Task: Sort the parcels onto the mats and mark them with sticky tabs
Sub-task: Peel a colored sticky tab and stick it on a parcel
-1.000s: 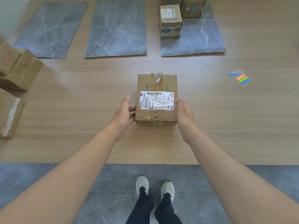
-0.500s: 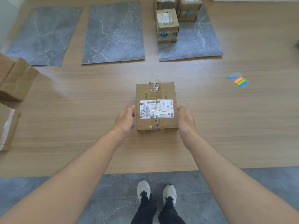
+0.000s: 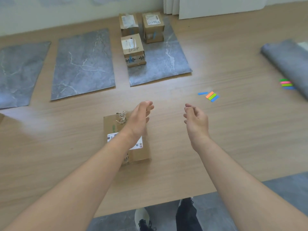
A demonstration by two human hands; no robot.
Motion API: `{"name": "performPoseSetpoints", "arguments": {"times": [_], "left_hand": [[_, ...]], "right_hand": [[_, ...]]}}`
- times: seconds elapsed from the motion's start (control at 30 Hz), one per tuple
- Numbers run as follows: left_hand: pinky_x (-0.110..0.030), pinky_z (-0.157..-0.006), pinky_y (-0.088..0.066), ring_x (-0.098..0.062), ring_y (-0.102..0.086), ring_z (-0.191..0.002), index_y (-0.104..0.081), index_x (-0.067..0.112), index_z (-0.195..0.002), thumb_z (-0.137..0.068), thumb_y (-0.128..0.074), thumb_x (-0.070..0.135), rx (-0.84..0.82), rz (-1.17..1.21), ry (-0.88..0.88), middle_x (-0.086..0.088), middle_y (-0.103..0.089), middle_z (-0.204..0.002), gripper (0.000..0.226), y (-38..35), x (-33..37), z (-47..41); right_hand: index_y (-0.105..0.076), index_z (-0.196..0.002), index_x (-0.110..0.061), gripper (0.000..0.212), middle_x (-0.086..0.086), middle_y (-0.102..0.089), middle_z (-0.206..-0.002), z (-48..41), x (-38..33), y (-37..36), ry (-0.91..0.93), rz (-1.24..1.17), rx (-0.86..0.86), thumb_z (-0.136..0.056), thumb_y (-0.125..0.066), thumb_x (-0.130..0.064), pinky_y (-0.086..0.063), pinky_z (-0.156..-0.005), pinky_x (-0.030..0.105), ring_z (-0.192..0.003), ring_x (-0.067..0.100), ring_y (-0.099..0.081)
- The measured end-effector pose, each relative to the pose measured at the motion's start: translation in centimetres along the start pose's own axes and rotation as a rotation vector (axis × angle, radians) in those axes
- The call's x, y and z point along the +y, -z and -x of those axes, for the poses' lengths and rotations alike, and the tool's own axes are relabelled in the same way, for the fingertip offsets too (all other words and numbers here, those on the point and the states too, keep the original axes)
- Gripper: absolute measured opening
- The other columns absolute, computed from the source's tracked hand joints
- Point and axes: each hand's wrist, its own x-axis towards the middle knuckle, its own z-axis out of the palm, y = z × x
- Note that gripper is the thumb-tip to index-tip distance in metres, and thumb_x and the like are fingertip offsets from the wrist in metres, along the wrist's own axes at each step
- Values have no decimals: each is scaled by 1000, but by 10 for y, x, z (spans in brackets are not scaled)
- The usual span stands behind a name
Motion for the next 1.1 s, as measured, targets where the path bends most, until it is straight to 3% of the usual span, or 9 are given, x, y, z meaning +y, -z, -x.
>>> {"name": "performPoseSetpoints", "arguments": {"times": [0.07,0.17,0.37,0.5,0.6,0.8,0.97,1.1], "left_hand": [[-40,-116,-37,-18,-51,-130,-57,18,-133,-106,-34,38,-9,24,30,0,-62,-133,41,-34,5,-19],[-41,-113,-41,-20,-56,-126,-60,18,-124,-106,-33,37,-22,27,54,-3,-66,-129,37,-82,7,-49],[-42,-106,-48,-23,-63,-118,-63,17,-118,-106,-33,38,-29,71,107,-6,-71,-121,38,-153,8,-96],[-44,-105,-49,-26,-64,-118,-63,15,-120,-106,-33,38,-45,101,154,-9,-71,-121,40,-184,8,-124],[-44,-104,-50,-26,-64,-118,-63,15,-120,-107,-34,37,-49,120,179,-11,-70,-121,39,-197,8,-146],[-46,-98,-54,-29,-64,-117,-60,11,-127,-107,-33,38,-57,103,194,-13,-68,-124,43,-211,7,-183],[-47,-94,-55,-30,-67,-113,-58,9,-129,-107,-34,37,-63,96,205,-18,-67,-123,43,-217,7,-199],[-45,-92,-56,-31,-66,-114,-57,8,-129,-107,-33,37,-61,100,215,-19,-66,-124,43,-218,8,-204]], "right_hand": [[-68,-106,-32,24,-5,-69,-114,-27,-1,23,5,15,14,-85,-56,-38,-53,-98,37,-112,13,-66],[-68,-105,-31,16,-5,-71,-113,-70,2,59,16,38,25,-91,-62,-26,-56,-96,36,-102,10,-67],[-73,-111,-23,22,-9,-73,-105,-140,11,106,22,136,60,-91,-67,-19,-48,-67,18,-79,-1,-66],[-76,-107,-21,18,-8,-75,-98,-176,15,116,100,283,34,-90,-71,-16,-49,-72,20,-78,6,-68],[-77,-106,-20,20,-1,-74,-103,-205,19,114,223,479,-5,-88,-73,-13,-44,-73,12,-76,11,-65],[-78,-105,-17,25,4,-69,-102,-250,27,103,329,671,-60,-81,-83,-23,-50,-83,32,-78,19,-65],[-78,-95,-18,33,4,-67,-96,-265,29,99,320,738,-54,-70,-92,-34,-48,-78,30,-83,20,-62],[-78,-87,-23,27,2,-69,-92,-270,25,97,270,759,-49,-68,-93,-34,-51,-78,33,-81,19,-65]]}}
